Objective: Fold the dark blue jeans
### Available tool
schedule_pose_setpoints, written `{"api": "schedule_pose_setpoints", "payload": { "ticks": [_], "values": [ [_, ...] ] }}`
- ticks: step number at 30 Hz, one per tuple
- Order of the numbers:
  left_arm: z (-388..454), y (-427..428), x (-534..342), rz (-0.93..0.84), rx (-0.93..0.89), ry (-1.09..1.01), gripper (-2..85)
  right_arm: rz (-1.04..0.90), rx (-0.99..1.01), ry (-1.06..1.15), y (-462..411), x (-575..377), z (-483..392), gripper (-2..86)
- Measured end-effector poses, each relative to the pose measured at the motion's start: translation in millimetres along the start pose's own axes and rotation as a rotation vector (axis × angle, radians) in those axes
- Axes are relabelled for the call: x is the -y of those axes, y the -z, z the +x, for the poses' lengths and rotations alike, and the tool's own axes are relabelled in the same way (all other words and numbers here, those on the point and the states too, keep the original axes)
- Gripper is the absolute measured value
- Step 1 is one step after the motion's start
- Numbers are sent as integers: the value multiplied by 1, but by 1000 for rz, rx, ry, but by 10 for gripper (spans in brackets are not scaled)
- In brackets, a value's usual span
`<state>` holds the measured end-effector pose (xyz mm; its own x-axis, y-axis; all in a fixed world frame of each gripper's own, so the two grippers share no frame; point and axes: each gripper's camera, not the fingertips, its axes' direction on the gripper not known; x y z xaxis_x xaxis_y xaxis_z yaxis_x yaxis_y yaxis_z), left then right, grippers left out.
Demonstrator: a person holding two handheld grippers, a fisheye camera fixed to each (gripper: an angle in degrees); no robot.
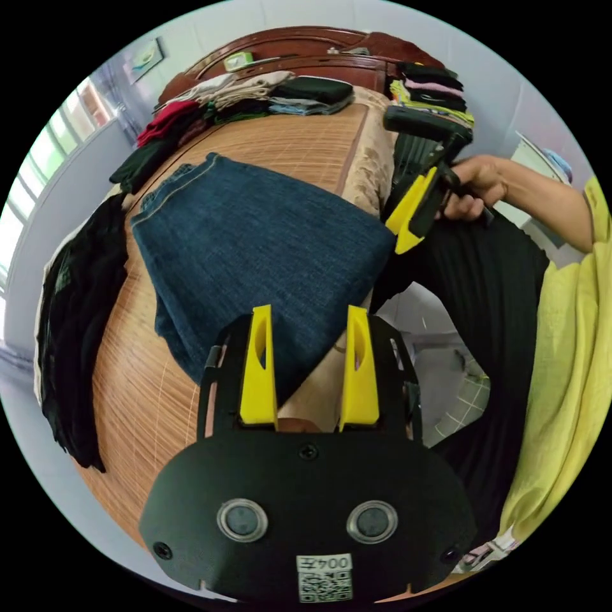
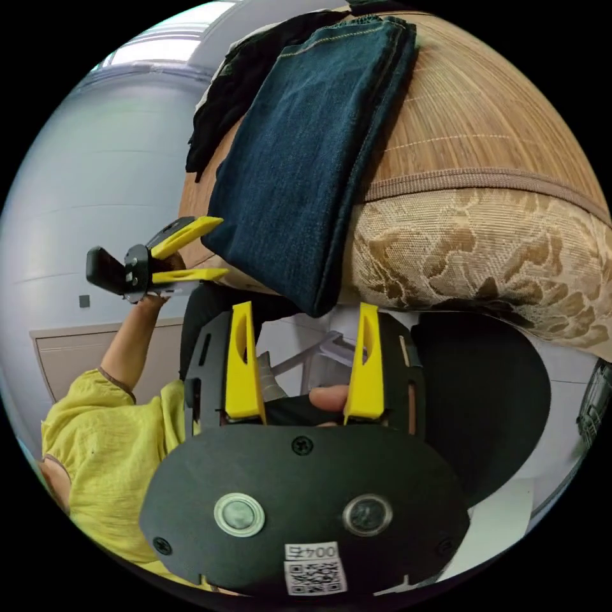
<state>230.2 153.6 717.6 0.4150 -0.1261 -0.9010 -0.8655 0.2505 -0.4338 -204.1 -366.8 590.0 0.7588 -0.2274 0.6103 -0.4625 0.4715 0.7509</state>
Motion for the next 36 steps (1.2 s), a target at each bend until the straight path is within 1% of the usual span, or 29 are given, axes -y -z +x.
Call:
{"api": "schedule_pose_setpoints", "payload": {
  "ticks": [3,5,6,8,13,16,18,21,23,24,26,27,29,30,32,33,35,36],
  "values": [
    [27,-1,22,-44,11,-89,164,-14,119,-36,-16,0,4,168],
    [47,0,36,-68,49,-146,167,22,130,-101,-21,-7,7,115],
    [51,0,38,-74,59,-159,168,33,145,-110,-21,-10,6,106],
    [68,-1,46,-104,99,-205,172,62,232,-125,-22,-21,0,77],
    [87,5,56,-119,204,-228,162,114,291,-85,-26,-37,-36,63],
    [95,8,62,-138,322,-240,127,123,293,-62,-38,-41,-63,63],
    [94,12,68,-160,323,-234,103,124,259,-44,-48,-46,-79,64],
    [71,31,75,-140,273,-134,52,167,105,49,-63,-64,-119,77],
    [43,44,77,-132,145,-56,25,277,-87,159,-73,-89,-162,108],
    [36,46,77,-132,119,-46,20,303,-136,195,-77,-95,-174,117],
    [17,50,82,-154,41,-27,11,347,-366,322,-109,-113,-225,162],
    [13,51,84,-162,25,-25,10,344,-437,353,-120,-116,-237,168],
    [1,52,89,-195,-19,-31,6,327,-746,494,-179,-124,-285,182],
    [-1,53,91,-201,-24,-35,5,327,-824,527,-195,-126,-295,183],
    [-7,56,93,-216,-40,-48,5,312,-1078,666,-259,-131,-330,184],
    [-8,57,93,-218,-44,-48,5,296,-1125,695,-275,-131,-336,184],
    [-15,61,91,-217,-66,-44,8,228,-1280,778,-332,-129,-356,180],
    [-16,62,91,-214,-70,-43,9,210,-1320,791,-345,-127,-358,175]
  ]
}}
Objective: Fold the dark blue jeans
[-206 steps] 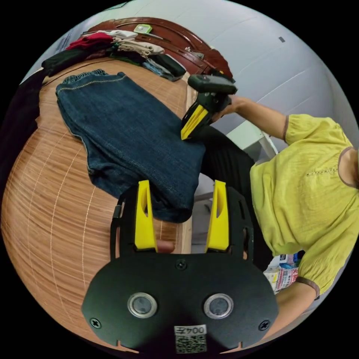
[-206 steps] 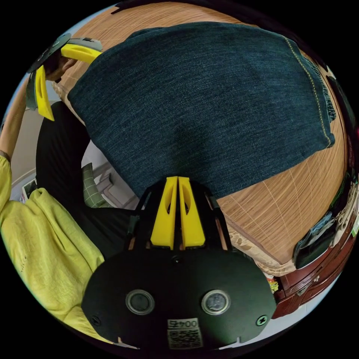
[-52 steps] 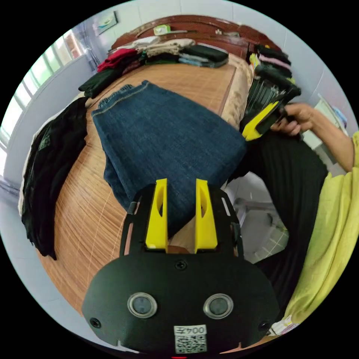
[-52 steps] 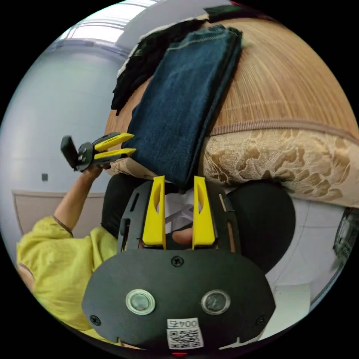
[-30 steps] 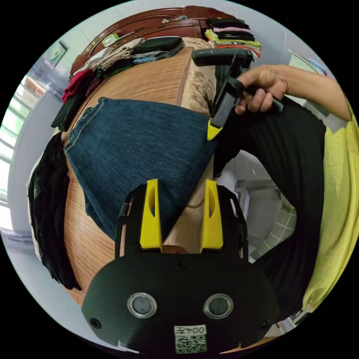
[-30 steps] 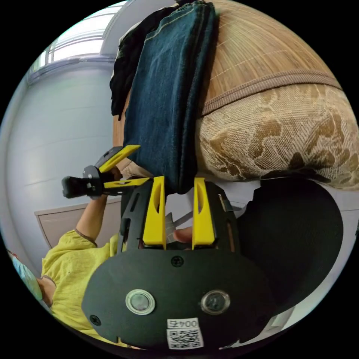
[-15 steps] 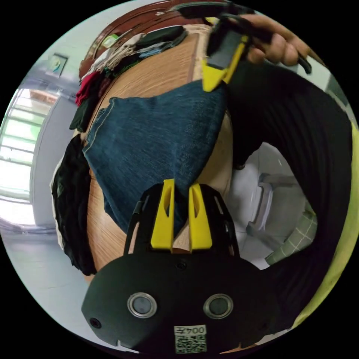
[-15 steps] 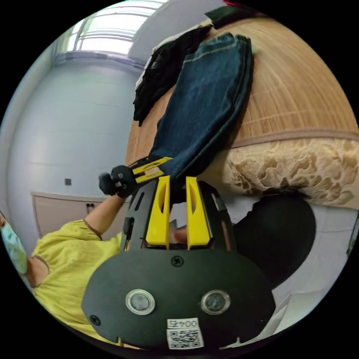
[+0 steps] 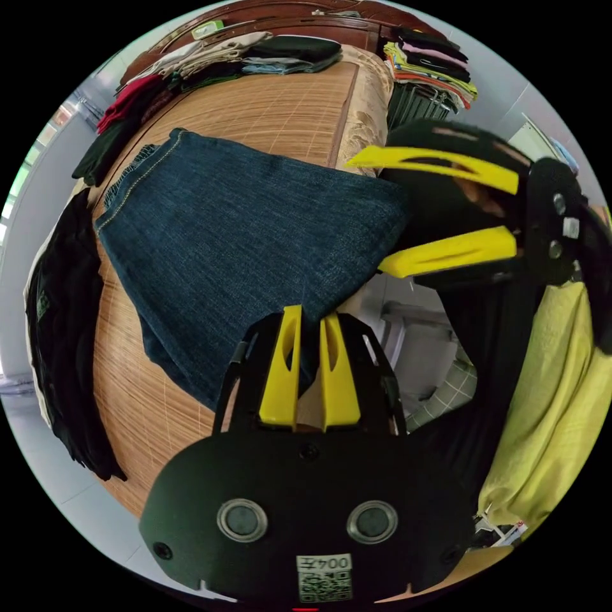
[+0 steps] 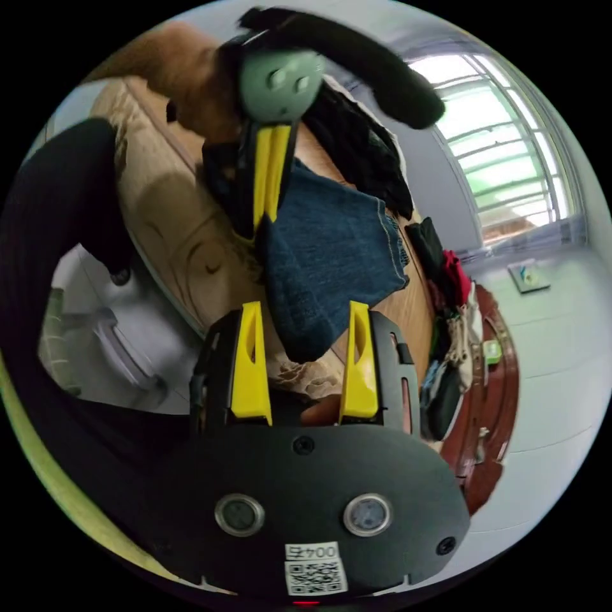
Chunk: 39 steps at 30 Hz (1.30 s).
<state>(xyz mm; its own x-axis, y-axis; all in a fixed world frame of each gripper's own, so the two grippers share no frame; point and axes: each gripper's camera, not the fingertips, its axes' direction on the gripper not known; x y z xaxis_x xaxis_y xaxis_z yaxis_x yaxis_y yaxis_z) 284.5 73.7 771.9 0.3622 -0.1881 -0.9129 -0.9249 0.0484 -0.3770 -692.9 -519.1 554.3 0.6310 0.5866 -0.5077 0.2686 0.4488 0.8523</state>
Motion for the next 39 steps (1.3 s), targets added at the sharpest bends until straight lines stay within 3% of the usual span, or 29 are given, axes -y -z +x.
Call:
{"api": "schedule_pose_setpoints", "payload": {
  "ticks": [4,7,11,14,21,26,39],
  "values": [
    [-10,5,-14,47,-53,32,29,-85,-128,89,-13,29,-50,87],
    [-8,14,-32,110,-69,28,76,-42,-105,96,4,42,-64,53],
    [14,29,-75,169,157,13,179,-30,-16,41,24,63,-63,40],
    [22,28,-104,168,269,23,198,-32,65,-17,36,78,-53,36],
    [31,21,-102,108,508,-36,159,-33,139,-65,57,101,-45,34],
    [55,-8,-85,-6,739,-225,98,-22,228,-146,66,104,-37,30],
    [83,-6,-103,59,488,-144,34,56,219,-106,112,55,-95,29]
  ]
}}
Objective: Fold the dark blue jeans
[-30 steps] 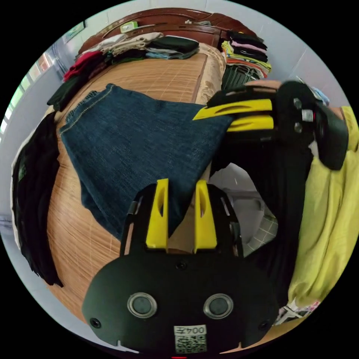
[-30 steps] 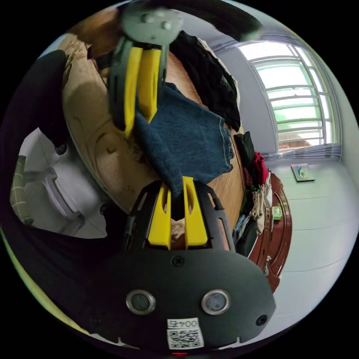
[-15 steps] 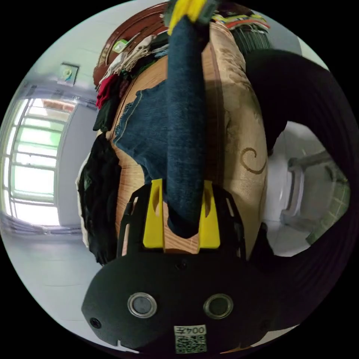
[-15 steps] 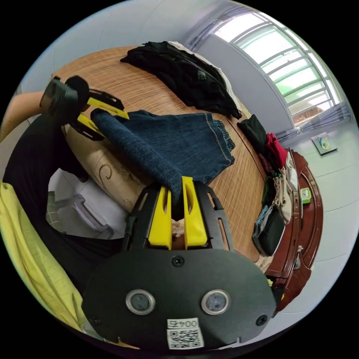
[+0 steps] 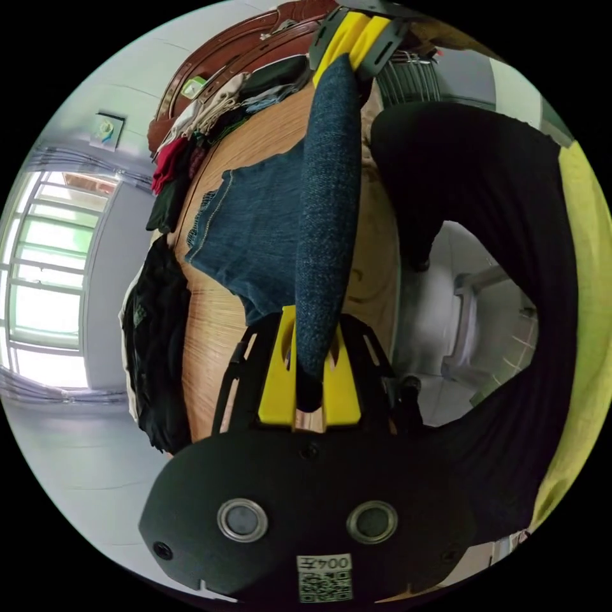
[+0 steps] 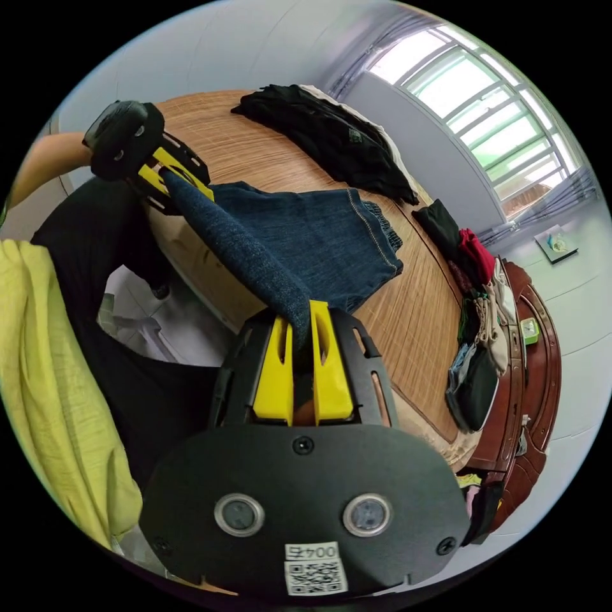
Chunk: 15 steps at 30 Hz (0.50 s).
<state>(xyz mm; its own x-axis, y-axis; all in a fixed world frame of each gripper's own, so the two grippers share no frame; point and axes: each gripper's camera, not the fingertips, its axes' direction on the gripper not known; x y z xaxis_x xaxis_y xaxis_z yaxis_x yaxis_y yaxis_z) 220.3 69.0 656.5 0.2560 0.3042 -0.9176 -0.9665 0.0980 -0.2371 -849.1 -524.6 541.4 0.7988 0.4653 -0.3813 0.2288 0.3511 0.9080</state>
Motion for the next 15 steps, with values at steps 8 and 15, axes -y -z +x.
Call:
{"api": "schedule_pose_setpoints", "payload": {
  "ticks": [8,15],
  "values": [
    [15,-71,-11,0,-131,17,46,-5,44,-55,10,-18,-25,30],
    [-44,-126,-34,18,-451,22,104,28,60,-53,28,-1,-14,32]
  ]
}}
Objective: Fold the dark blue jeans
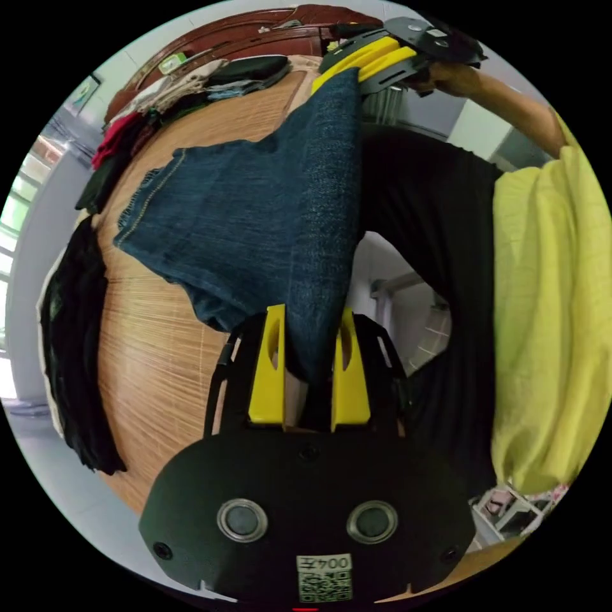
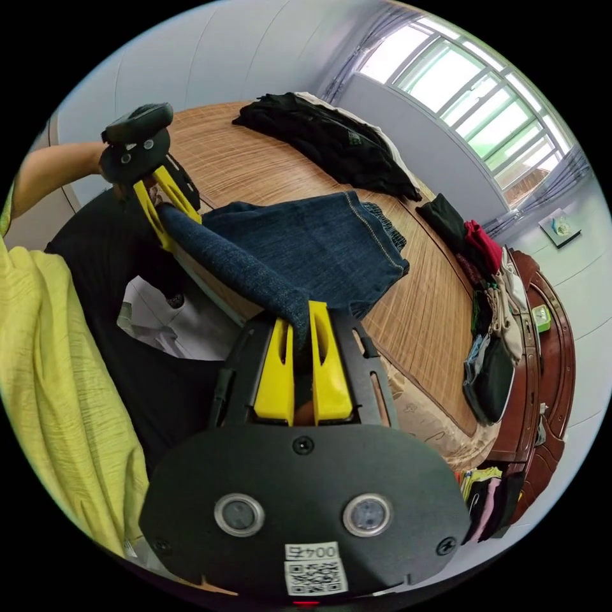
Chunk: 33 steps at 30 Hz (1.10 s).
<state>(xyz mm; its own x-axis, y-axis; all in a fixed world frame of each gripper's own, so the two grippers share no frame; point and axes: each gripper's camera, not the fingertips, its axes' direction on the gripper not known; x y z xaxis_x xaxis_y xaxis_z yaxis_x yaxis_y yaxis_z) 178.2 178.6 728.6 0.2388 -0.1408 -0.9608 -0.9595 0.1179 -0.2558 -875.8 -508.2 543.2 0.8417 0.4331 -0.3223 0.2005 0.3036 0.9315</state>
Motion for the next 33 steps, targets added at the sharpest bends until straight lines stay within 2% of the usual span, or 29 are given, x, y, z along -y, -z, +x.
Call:
{"api": "schedule_pose_setpoints", "payload": {
  "ticks": [2,5,8,11,15,19,22,24,26,28,30,33],
  "values": [
    [-36,-5,-15,-11,-186,2,115,5,13,3,5,5,4,33],
    [-83,-4,-41,19,-311,31,99,7,14,8,12,9,7,33],
    [-136,-5,-53,100,-359,80,80,8,11,2,19,14,11,33],
    [-182,-27,-25,112,-266,119,68,3,18,-18,23,17,18,32],
    [-207,-64,10,-10,-322,19,64,-13,25,-41,26,16,25,31],
    [-218,-76,-13,-124,-415,-43,46,-14,33,-47,31,16,29,31],
    [-241,-90,-44,-187,-402,20,29,-11,45,-44,35,21,32,32],
    [-261,-88,-45,-62,-420,80,22,-10,44,-41,37,24,34,33],
    [-281,-84,-25,158,-366,132,11,-7,42,-41,42,29,37,32],
    [-286,-92,3,242,-297,144,6,-9,38,-42,45,31,38,32],
    [-287,-115,31,218,-231,145,4,-13,37,-43,48,33,41,31],
    [-279,-186,54,-37,-123,109,4,-13,45,-50,52,36,46,30]
  ]
}}
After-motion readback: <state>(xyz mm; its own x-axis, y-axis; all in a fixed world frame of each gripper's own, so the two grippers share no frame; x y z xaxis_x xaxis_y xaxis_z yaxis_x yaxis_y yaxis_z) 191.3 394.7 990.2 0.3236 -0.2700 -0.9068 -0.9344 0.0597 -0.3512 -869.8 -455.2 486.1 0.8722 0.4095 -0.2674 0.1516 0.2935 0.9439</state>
